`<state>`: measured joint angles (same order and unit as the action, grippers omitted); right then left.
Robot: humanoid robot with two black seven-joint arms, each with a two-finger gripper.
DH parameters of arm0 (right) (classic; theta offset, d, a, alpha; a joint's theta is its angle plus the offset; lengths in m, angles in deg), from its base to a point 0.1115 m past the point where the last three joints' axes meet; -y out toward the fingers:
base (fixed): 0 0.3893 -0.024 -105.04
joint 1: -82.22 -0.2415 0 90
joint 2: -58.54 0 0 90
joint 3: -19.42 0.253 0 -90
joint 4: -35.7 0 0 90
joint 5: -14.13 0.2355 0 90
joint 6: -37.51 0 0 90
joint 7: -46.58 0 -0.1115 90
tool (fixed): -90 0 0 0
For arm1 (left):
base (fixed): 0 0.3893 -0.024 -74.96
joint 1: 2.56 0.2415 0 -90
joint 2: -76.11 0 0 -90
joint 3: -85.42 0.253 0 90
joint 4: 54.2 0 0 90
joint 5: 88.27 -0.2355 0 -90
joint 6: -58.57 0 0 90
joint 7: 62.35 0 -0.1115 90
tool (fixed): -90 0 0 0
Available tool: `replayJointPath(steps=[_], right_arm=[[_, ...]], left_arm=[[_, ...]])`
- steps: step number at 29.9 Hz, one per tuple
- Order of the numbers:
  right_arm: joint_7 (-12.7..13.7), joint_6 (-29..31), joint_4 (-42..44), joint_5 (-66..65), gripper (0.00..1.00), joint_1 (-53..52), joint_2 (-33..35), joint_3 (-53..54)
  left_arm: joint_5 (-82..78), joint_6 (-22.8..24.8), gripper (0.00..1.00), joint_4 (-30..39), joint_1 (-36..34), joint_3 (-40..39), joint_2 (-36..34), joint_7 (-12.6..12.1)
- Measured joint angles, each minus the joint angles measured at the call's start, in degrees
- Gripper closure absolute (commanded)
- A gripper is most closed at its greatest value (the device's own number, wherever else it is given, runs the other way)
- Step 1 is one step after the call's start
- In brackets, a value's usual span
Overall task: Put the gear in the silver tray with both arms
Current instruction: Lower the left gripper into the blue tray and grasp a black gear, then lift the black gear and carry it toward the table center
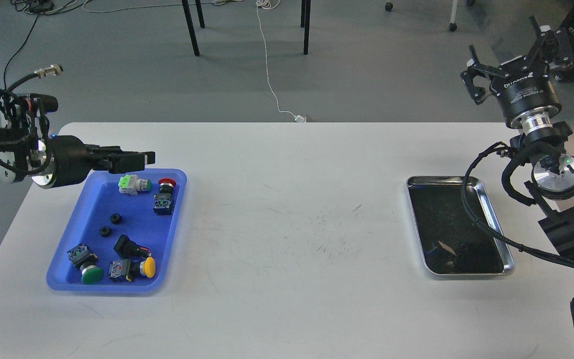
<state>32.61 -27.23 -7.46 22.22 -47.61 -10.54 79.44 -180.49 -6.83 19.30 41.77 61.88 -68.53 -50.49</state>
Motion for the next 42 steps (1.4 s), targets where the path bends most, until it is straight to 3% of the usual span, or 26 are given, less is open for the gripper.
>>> replayJointPath(steps=[6, 12, 27, 34, 42], right_arm=[[-0.01, 0.27, 0.00, 0.00, 0.01, 1.08, 0.13, 0.03], [-0.01, 0.28, -0.09, 0.00, 0.01, 1.32, -0.01, 0.03], [-1.50, 0.13, -0.06, 0.00, 0.01, 1.68, -0.33, 1.32], [-1.50, 0.06, 0.01, 0.00, 0.01, 1.69, -0.42, 2.32], [-1.50, 0.04, 0.08, 0.00, 0.01, 1.76, -0.45, 2.82]], left_arm=[[-13.50, -11.75, 0.20, -3.00, 0.30, 10.81, 0.78, 0.24], [-14.39, -15.17, 0.33, -10.89, 0.29, 17.12, 5.43, 2.45], [-13.75, -16.47, 0.52, -16.11, 3.44, 17.65, 7.02, 3.31], [-14.24, -16.68, 0.56, -20.56, 4.48, 17.60, 8.16, 7.52], [-14.24, -16.64, 0.77, -20.86, 4.53, 17.63, 8.44, 7.87]])
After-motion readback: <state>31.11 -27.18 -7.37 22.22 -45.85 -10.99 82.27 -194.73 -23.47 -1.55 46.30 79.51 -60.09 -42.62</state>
